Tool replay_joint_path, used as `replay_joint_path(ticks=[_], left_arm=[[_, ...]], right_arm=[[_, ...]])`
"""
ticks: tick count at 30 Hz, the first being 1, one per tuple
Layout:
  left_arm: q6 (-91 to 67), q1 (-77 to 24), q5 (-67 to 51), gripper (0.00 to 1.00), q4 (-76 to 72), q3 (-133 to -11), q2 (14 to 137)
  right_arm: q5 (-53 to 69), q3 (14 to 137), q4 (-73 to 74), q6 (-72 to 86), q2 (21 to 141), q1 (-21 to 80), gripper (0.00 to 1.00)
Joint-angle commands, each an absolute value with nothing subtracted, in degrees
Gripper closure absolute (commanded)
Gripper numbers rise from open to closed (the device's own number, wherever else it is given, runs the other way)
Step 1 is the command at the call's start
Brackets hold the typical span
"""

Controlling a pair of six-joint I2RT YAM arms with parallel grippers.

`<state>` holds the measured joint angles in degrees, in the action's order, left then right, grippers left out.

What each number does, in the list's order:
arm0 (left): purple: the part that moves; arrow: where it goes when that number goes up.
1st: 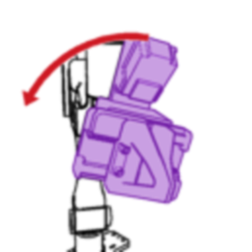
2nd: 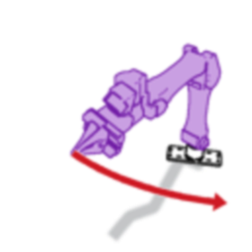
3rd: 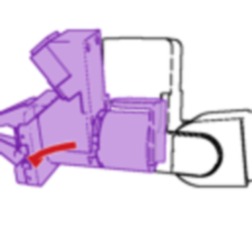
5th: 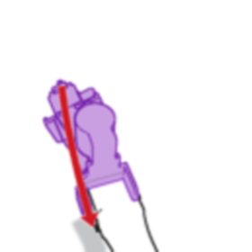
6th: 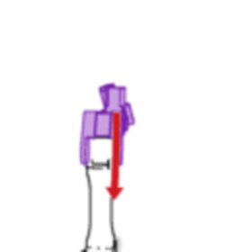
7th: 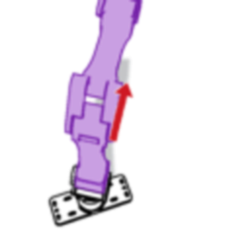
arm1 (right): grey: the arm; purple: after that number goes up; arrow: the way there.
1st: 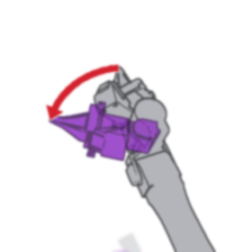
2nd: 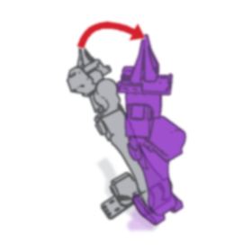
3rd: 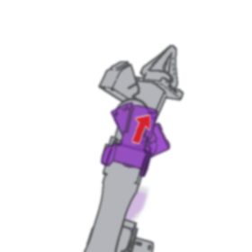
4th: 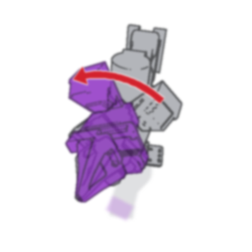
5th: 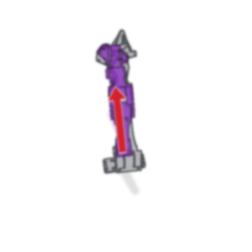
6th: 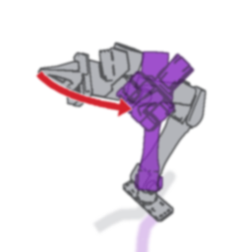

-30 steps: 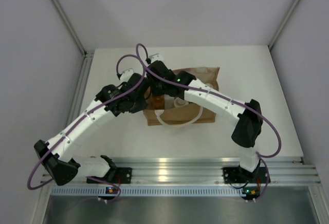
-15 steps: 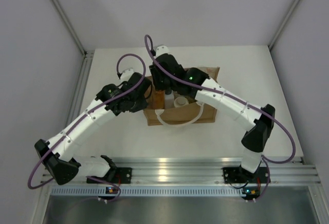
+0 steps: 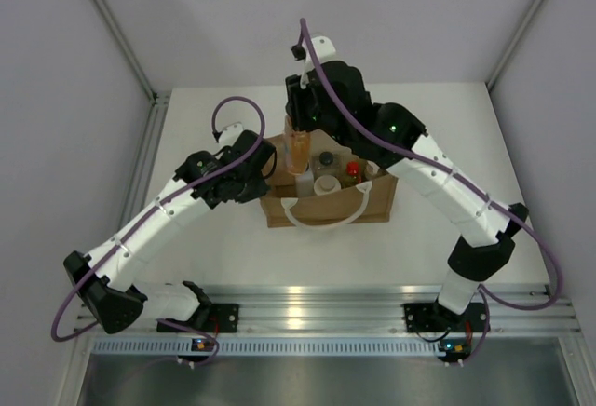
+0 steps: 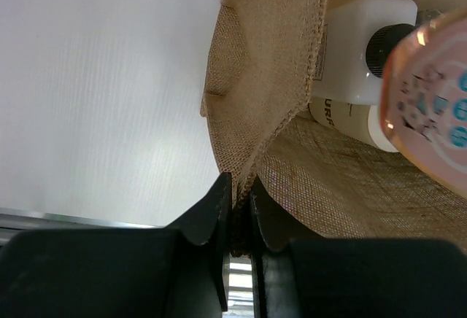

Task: Take the personal care products out of the canvas bag

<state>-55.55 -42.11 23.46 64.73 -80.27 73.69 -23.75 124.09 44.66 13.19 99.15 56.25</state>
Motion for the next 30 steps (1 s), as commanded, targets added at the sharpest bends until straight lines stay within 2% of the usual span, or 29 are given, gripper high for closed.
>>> replay_joint_path(ticks=[1,14,20,30], left_arm=[[-55.0,-42.1,26.0,1.0,65.7,-82.4,73.7],[-55.1,-42.1,25.5,1.0,65.7,-82.2,74.1],[-55.1,-42.1,25.2,1.0,65.6,-82.4,74.4],[-54.5,-42.1,25.1,1.0,65.7,-82.6,74.7]], right_arm=[[-27.2,131.6,41.7,10.8,93.9,57.3,1.0],[-36.4,134.9,46.6,5.5,88.5,56.8,1.0],[-37.7,133.7,48.0,5.1,85.1,52.1,1.0],[-35.3,128.8,47.9,4.7,79.6,38.5,1.0]])
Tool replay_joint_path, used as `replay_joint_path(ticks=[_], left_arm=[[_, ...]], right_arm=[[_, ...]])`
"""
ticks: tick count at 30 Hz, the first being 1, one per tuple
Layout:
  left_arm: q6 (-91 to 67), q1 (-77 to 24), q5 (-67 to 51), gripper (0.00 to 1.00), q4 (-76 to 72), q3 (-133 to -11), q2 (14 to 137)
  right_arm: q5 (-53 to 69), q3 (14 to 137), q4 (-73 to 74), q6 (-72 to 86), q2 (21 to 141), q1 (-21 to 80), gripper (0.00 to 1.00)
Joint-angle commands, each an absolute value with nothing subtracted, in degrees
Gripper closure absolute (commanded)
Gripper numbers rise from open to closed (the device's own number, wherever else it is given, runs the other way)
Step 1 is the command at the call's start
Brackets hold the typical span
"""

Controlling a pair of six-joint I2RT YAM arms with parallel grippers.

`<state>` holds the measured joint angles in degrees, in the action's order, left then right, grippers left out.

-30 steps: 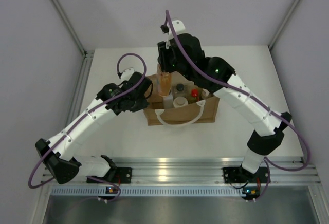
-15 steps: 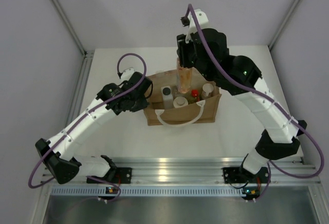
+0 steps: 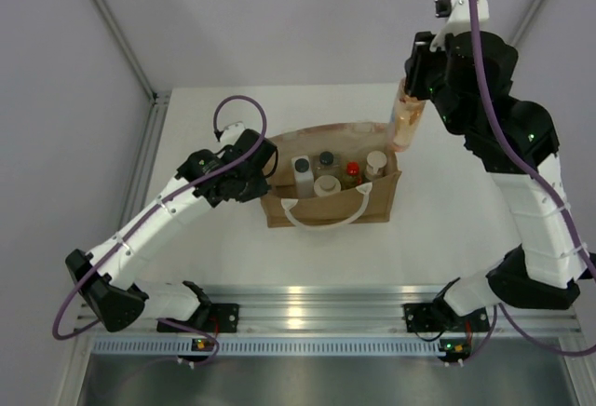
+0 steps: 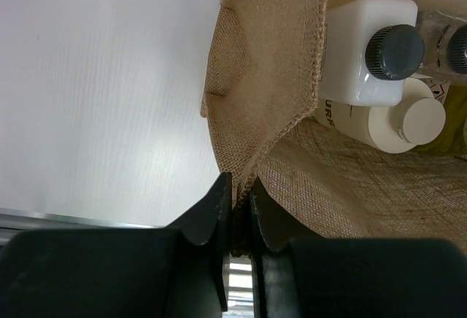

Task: Take the personal care products out of the canvas bag

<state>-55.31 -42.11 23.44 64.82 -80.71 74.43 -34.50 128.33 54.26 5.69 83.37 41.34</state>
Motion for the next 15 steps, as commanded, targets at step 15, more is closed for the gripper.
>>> replay_joint_path(ticks=[15], left_arm=[[-54.3,-42.1,24.7,1.0,65.6,-82.4,75.1]], right_arm=[[-28.4,98.4,34.5,6.3,66.8,19.3,1.0]])
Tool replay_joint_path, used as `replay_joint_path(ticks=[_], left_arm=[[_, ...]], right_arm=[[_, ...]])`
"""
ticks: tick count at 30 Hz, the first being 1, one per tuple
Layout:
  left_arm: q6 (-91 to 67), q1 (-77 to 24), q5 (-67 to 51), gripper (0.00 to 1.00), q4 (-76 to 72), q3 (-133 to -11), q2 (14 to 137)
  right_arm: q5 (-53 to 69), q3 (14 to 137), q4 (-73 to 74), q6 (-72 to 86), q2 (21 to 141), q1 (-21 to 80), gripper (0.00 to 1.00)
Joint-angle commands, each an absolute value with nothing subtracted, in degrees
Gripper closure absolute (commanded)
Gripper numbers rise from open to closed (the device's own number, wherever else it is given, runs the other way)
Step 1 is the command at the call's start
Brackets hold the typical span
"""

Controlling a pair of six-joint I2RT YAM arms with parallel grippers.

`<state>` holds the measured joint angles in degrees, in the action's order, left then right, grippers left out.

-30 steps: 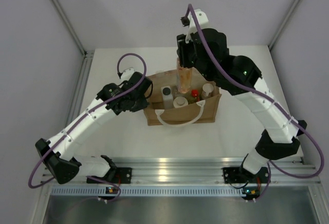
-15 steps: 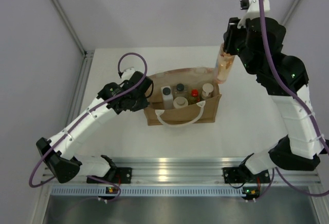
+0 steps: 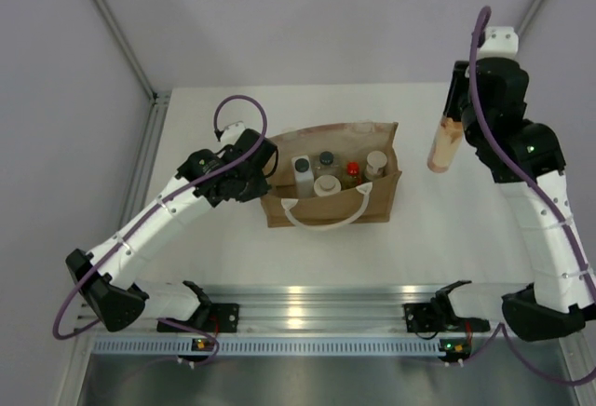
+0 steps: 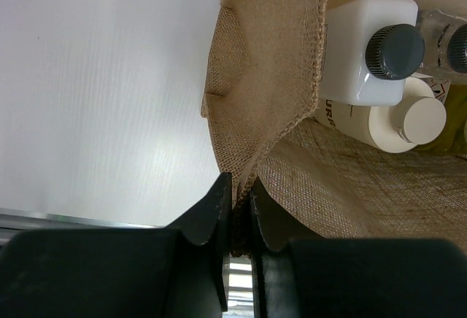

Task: Take the personal care products out of the canvas bag

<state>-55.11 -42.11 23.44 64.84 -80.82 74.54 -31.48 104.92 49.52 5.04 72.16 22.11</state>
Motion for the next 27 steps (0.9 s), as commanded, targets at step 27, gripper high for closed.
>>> replay_joint_path(ticks=[27], left_arm=[[-52.9,-42.1,26.0,1.0,65.7,-81.3,73.9]], right_arm=[[-18.7,43.0,2.5,13.2,56.1,8.6,0.69]])
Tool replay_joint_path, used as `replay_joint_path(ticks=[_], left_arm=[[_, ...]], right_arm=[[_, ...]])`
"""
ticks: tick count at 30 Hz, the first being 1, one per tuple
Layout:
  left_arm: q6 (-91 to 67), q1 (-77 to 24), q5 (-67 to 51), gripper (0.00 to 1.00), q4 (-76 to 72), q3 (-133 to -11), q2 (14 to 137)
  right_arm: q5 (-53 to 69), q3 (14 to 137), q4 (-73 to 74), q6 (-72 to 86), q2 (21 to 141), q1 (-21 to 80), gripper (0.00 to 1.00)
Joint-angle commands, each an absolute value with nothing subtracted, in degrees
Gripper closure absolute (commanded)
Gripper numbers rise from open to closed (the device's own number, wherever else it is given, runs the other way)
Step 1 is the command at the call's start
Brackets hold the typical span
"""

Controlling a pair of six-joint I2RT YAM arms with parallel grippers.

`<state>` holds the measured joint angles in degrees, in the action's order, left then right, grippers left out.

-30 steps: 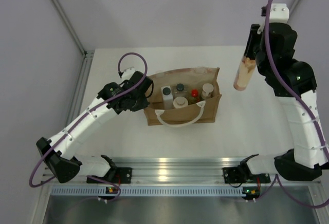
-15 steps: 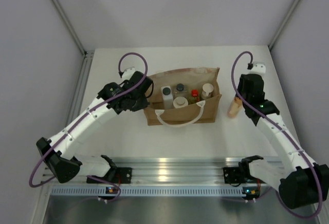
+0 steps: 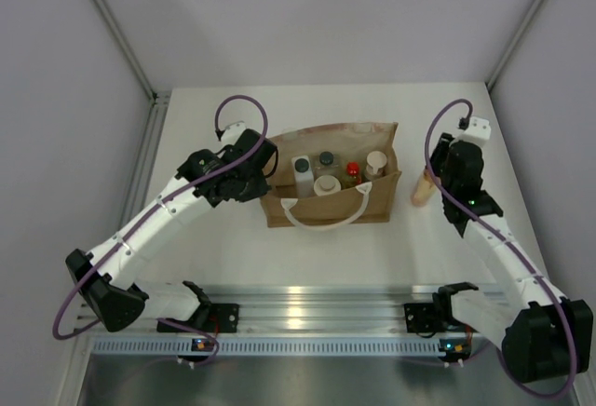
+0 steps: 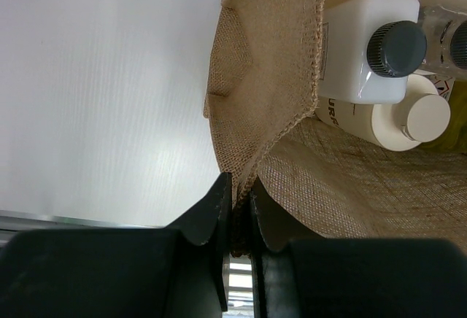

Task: Take the personal care products out of the canvas bag

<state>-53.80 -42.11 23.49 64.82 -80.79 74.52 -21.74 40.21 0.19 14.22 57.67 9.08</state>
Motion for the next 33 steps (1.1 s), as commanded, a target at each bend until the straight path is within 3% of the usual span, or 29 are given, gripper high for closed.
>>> replay_joint_path(ticks=[1,3,5,7,15,22,33], left_arm=[[-52.9,-42.1,26.1,1.0,65.7,-81.4,74.1],[-52.8,-42.1,26.4,1.0,65.6,-81.6,74.5],[-52.7,-42.1,26.4,1.0,65.6,-81.7,74.9],[-52.6,-42.1,26.3,1.0,65.6,-81.9,75.1],[-52.6,-42.1,27.2,1.0,65.7,-83.0,75.4],[-53.4,-42.1,27.4,1.0,65.7,-82.9,75.7],[-56.7,-42.1,25.8,1.0,65.6,-78.4,73.7]], right_arm=[[-18.7,43.7,3.2,12.9,56.2,8.5,0.58],[-18.2,46.5,5.9,11.8,57.2,8.6,0.26],[-17.5,50.1,8.2,11.5,58.0,8.6,0.14],[-16.4,54.7,12.1,11.3,58.8,8.6,0.08],[-6.4,74.9,30.6,15.5,65.5,13.3,0.14],[-6.0,93.7,47.4,23.2,76.3,31.4,0.2],[-8.8,104.6,57.8,27.8,93.0,50.0,0.23]])
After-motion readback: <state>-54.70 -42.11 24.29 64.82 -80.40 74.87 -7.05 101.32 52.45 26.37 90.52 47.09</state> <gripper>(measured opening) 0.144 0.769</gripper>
